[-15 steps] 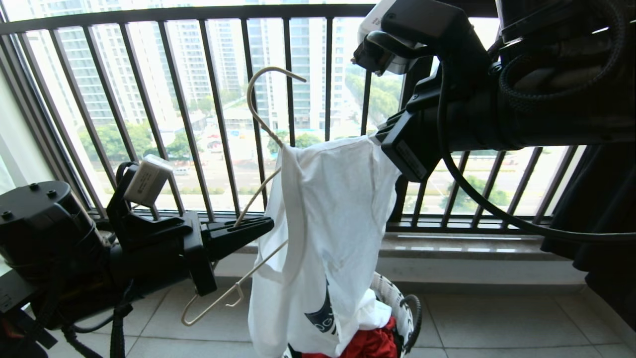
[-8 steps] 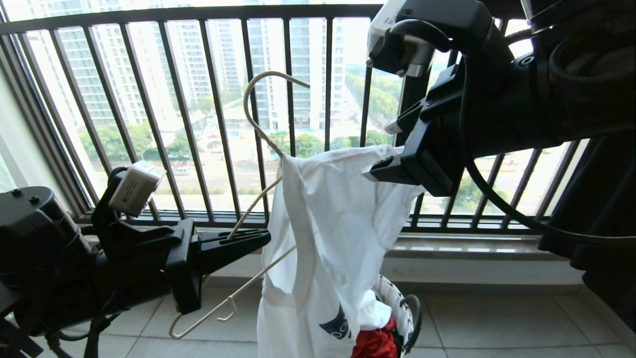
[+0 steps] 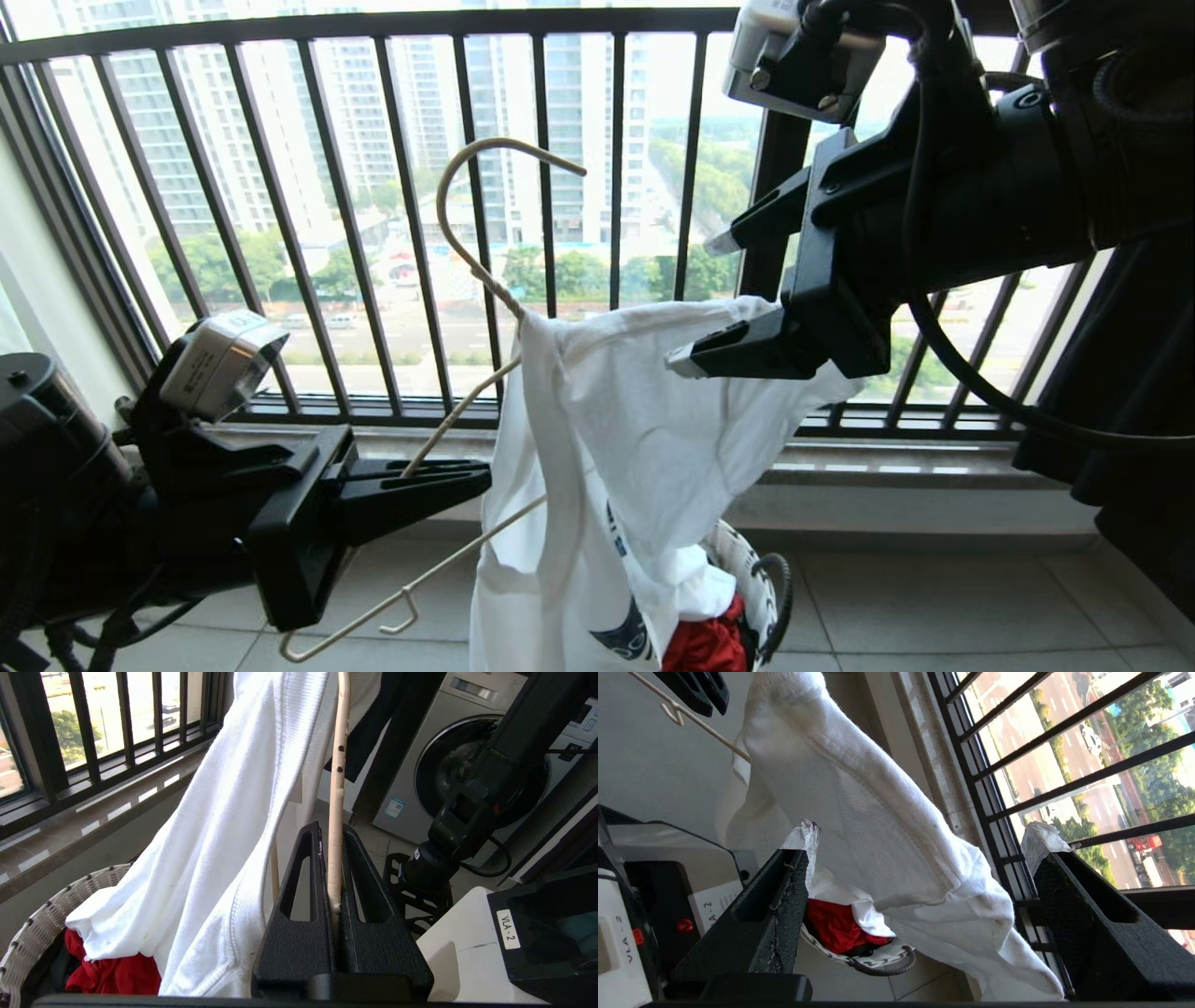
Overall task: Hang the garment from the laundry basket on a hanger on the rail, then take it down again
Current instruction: Hang the clothes on the clothes rack
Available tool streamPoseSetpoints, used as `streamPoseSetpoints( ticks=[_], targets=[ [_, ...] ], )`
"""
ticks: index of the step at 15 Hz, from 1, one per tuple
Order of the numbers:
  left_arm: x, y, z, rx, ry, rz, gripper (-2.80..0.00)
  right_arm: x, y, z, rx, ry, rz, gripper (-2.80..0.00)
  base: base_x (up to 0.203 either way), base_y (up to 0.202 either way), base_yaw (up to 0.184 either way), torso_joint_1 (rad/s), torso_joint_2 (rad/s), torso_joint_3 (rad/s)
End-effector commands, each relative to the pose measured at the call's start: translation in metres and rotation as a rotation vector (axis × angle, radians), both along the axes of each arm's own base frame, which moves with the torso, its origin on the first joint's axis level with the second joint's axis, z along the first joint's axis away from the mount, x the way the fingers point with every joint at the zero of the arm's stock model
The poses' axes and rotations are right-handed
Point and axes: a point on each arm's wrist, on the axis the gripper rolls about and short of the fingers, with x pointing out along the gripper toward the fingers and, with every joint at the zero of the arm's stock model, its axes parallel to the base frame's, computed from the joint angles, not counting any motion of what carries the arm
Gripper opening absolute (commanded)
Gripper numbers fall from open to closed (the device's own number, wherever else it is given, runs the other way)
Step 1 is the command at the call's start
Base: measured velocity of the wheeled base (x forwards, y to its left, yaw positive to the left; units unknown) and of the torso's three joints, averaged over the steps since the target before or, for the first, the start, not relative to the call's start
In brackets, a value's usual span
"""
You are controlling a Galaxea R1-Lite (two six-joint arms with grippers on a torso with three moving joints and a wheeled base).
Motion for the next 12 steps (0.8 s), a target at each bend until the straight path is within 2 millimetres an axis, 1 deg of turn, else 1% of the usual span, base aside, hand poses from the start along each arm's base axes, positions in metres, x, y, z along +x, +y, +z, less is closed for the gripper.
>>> streamPoseSetpoints(
  ticks=[1,4,7,9,12],
  targets=[
    [-0.002,0.004,0.0,0.001,-0.008,-0.01,-2.8,0.001,0.002,-0.003,-0.002,0.019,0.054,0.0,0.0,0.0,0.0,0.0,0.0,0.0],
    [-0.009,0.006,0.003,0.001,-0.025,-0.057,-2.8,0.002,0.007,-0.012,-0.009,0.087,0.142,0.0,0.0,0.0,0.0,0.0,0.0,0.0],
    [-0.012,0.007,0.005,-0.001,-0.037,-0.059,-2.8,0.005,0.015,-0.019,-0.002,0.123,0.194,0.0,0.0,0.0,0.0,0.0,0.0,0.0],
    [-0.016,0.009,0.009,-0.006,-0.054,-0.066,-2.8,0.006,0.025,-0.023,-0.005,0.128,0.219,0.0,0.0,0.0,0.0,0.0,0.0,0.0],
    [-0.021,0.01,0.013,-0.01,-0.075,-0.074,-2.8,0.004,0.032,-0.025,0.004,0.129,0.251,0.0,0.0,0.0,0.0,0.0,0.0,0.0]
  ],
)
